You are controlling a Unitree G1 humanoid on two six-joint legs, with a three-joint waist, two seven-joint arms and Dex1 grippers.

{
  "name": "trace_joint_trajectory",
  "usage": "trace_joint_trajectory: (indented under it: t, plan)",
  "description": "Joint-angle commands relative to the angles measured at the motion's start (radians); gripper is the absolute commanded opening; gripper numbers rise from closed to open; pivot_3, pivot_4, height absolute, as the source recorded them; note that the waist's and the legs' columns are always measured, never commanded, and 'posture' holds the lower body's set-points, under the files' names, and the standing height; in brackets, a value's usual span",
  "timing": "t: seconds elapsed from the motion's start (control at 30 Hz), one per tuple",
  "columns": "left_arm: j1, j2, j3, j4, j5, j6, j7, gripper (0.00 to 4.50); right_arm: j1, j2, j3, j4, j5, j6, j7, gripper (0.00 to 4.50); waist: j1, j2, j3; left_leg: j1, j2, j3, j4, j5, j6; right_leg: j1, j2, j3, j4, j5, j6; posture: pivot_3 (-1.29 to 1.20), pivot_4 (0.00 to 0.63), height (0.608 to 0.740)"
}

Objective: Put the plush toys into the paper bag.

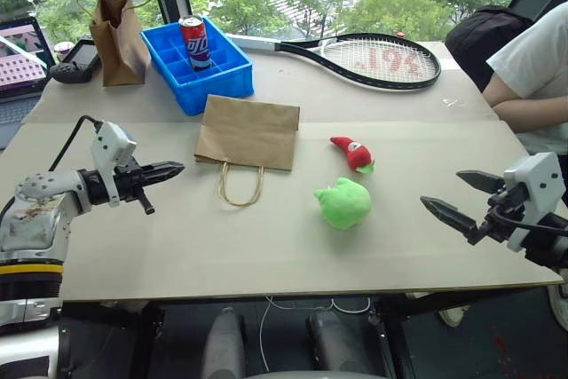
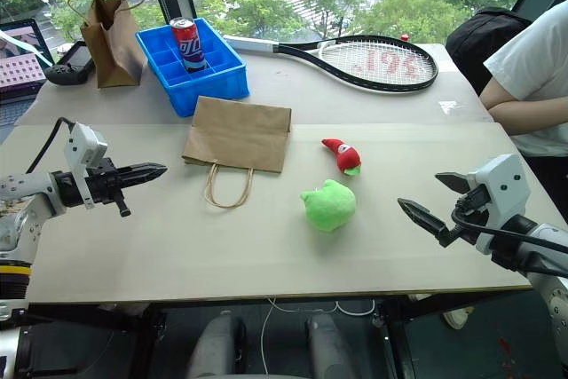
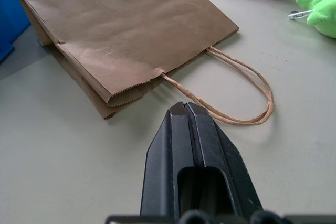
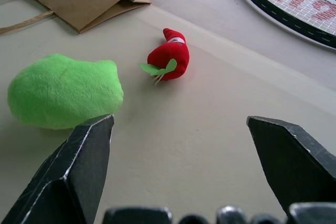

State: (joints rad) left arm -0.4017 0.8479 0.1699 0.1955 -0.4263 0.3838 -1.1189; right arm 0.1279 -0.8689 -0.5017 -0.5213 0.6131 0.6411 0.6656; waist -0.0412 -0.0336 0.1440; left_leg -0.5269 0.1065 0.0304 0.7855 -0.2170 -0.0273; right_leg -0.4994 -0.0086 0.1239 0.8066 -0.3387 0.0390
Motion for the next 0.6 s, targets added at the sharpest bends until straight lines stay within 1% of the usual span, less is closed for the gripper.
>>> trace_joint_trajectory:
  t: [0.03, 0.1, 0.13, 0.2, 0.3, 0.47, 0.6]
  plan:
    - [-0.048, 0.029, 0.022, -0.025, -0.067, 0.040, -0.078, 0.01, -0.055, -0.022, -0.021, -0.014, 0.053, 0.010, 0.034, 4.50, 0.000, 0.000, 0.000, 0.000, 0.000, 0.000, 0.000, 0.000, 0.000, 0.000, 0.000, 0.000, 0.000, 0.000, 0.000, 0.00, 0.150, 0.659]
    - [-0.130, 0.073, 0.017, -0.059, -0.151, 0.119, -0.206, 0.01, -0.137, -0.087, -0.008, -0.053, 0.179, 0.074, 0.111, 4.50, -0.002, 0.000, 0.003, 0.000, 0.000, 0.000, 0.000, 0.000, 0.000, 0.000, 0.000, 0.000, 0.000, 0.000, 0.000, 0.00, 0.150, 0.659]
    - [-0.153, 0.092, -0.002, -0.077, -0.160, 0.131, -0.255, 0.01, -0.176, -0.112, 0.007, -0.071, 0.231, 0.106, 0.132, 4.50, -0.003, 0.000, 0.005, -0.001, 0.000, 0.000, 0.001, 0.000, 0.000, -0.001, 0.000, 0.000, 0.001, 0.000, -0.001, 0.00, 0.150, 0.659]
    - [-0.174, 0.113, -0.049, -0.093, -0.123, 0.098, -0.310, 0.01, -0.245, -0.161, 0.058, -0.109, 0.290, 0.155, 0.147, 4.50, -0.004, 0.001, 0.005, -0.002, 0.000, 0.000, 0.002, 0.000, 0.000, -0.002, 0.000, 0.000, 0.003, 0.000, -0.001, 0.00, 0.150, 0.659]
    - [-0.216, 0.109, -0.096, -0.078, -0.079, 0.051, -0.340, 0.01, -0.315, -0.204, 0.111, -0.133, 0.339, 0.200, 0.148, 4.50, -0.002, 0.002, 0.005, 0.004, 0.000, 0.000, -0.001, -0.001, 0.000, 0.003, 0.000, 0.000, 0.002, -0.003, -0.001, 0.00, 0.150, 0.659]
    - [-0.250, 0.094, -0.180, -0.010, 0.007, -0.074, -0.408, 0.01, -0.399, -0.208, 0.173, -0.140, 0.405, 0.248, 0.118, 4.50, 0.002, 0.001, 0.005, 0.002, 0.000, -0.001, -0.001, -0.001, 0.001, 0.002, 0.000, -0.001, 0.002, -0.002, 0.001, 0.00, 0.150, 0.659]
    - [-0.306, 0.058, -0.304, 0.122, 0.137, -0.293, -0.486, 0.01, -0.460, -0.177, 0.283, -0.160, 0.391, 0.262, 0.083, 4.50, 0.002, 0.001, 0.005, 0.003, 0.000, -0.001, -0.001, -0.001, 0.001, 0.002, 0.000, -0.001, 0.002, -0.003, 0.000, 0.00, 0.150, 0.659]
